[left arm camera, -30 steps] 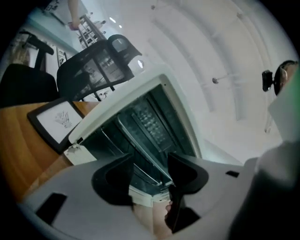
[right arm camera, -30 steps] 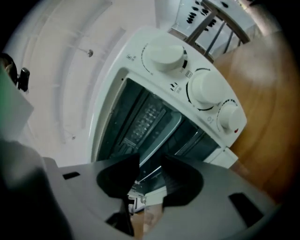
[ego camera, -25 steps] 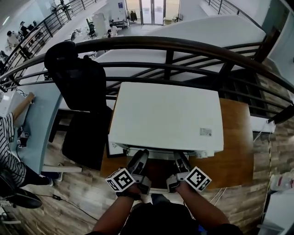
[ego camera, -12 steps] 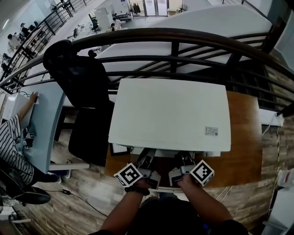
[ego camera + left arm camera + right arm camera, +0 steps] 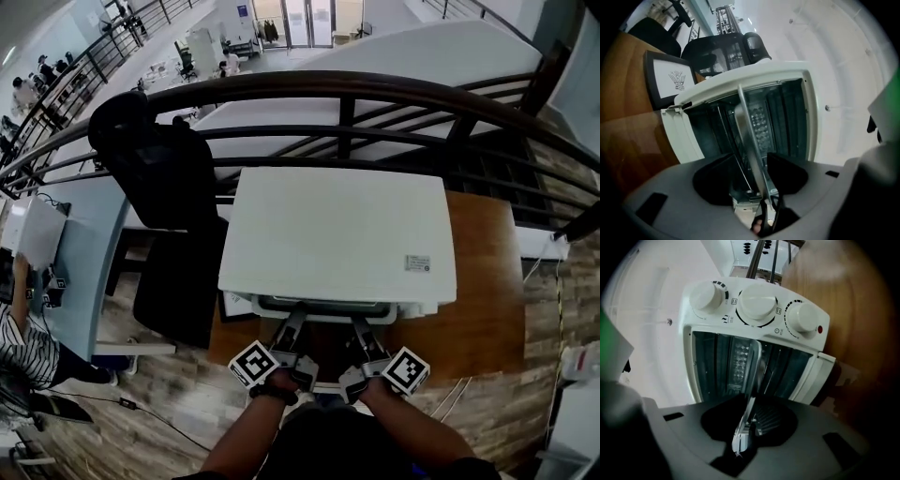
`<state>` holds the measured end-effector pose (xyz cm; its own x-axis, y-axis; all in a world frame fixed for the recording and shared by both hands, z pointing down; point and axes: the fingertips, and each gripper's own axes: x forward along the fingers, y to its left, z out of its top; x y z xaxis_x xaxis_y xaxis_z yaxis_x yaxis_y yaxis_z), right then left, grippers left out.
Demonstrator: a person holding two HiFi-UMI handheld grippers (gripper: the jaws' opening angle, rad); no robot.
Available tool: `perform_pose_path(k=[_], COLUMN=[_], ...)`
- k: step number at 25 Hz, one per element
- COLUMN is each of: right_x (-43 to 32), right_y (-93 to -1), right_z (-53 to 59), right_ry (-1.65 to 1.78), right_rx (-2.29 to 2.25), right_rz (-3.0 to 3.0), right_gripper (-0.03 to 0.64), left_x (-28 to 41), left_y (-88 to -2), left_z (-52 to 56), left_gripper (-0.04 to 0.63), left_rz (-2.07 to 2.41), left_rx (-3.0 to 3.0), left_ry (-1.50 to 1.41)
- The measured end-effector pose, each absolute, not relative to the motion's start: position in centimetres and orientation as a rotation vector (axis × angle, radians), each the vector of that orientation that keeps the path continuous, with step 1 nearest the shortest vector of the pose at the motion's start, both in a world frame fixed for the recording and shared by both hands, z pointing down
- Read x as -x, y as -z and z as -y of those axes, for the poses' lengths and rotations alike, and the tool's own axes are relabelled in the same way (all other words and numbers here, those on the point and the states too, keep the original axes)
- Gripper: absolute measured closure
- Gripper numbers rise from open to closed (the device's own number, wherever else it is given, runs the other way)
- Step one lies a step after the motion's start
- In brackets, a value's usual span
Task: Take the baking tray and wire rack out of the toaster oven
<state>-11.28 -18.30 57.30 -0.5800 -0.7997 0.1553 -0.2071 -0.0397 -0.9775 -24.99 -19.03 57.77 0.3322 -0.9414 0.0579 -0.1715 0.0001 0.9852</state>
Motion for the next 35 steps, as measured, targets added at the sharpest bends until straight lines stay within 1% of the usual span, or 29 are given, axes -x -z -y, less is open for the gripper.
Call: perform_pose_path(k=[6, 9, 10, 11, 12, 14, 15, 19, 22, 24, 30, 35], right_x=[11.0, 11.0, 11.1, 11.1, 11.2, 11.1, 11.0, 10.5, 9.7, 8.4, 4.4, 4.7], right_y=[-57.8, -57.9, -58.0, -58.1, -58.2, -58.5, -58.6, -58.8, -58.5, -58.7, -58.7, -57.6], right_z=[15.5, 14.2, 13.8, 13.4, 13.1, 12.5, 12.2, 10.9, 9.9, 9.3, 8.5, 7.8], right_ry=[1.670, 1.683, 1.686, 1.687, 1.687, 1.697, 1.703, 1.671, 1.647, 1.632, 1.563, 1.531], right_rx=[1.083, 1.085, 1.087, 1.089, 1.093, 1.101, 1.105, 1.143, 1.146, 1.185, 1.268, 1.191], right_rz=[-1.785, -1.779, -1.781, -1.790, -1.801, -1.814, -1.819, -1.927, -1.985, -1.980, -1.984, -2.175], right_gripper=[0.548, 0.551, 0.551, 0.551, 0.551, 0.548, 0.547, 0.532, 0.456, 0.425, 0.414, 0.403], left_x=[25.0, 24.5, 24.5, 24.5, 24.5, 24.5, 24.6, 24.4, 24.2, 24.0, 23.9, 23.8], left_y=[-58.3, -58.0, -57.9, -57.8, -57.8, -58.2, -58.6, -59.3, -59.4, -59.3, -59.1, -57.7], left_z=[18.6, 18.7, 18.7, 18.6, 18.6, 18.2, 17.8, 16.5, 15.2, 14.0, 10.7, 8.2], left_gripper=[0.368, 0.374, 0.391, 0.423, 0.480, 0.554, 0.563, 0.571, 0.572, 0.572, 0.572, 0.572], left_rz=[1.100, 1.060, 1.043, 1.026, 1.012, 1.005, 1.009, 0.999, 0.989, 0.979, 0.956, 0.889], left_rx=[-1.497, -1.476, -1.464, -1.450, -1.434, -1.404, -1.390, -1.343, -1.325, -1.320, -1.320, -1.321], left_ry=[0.800, 0.842, 0.863, 0.885, 0.906, 0.921, 0.916, 0.916, 0.910, 0.909, 0.875, 0.904])
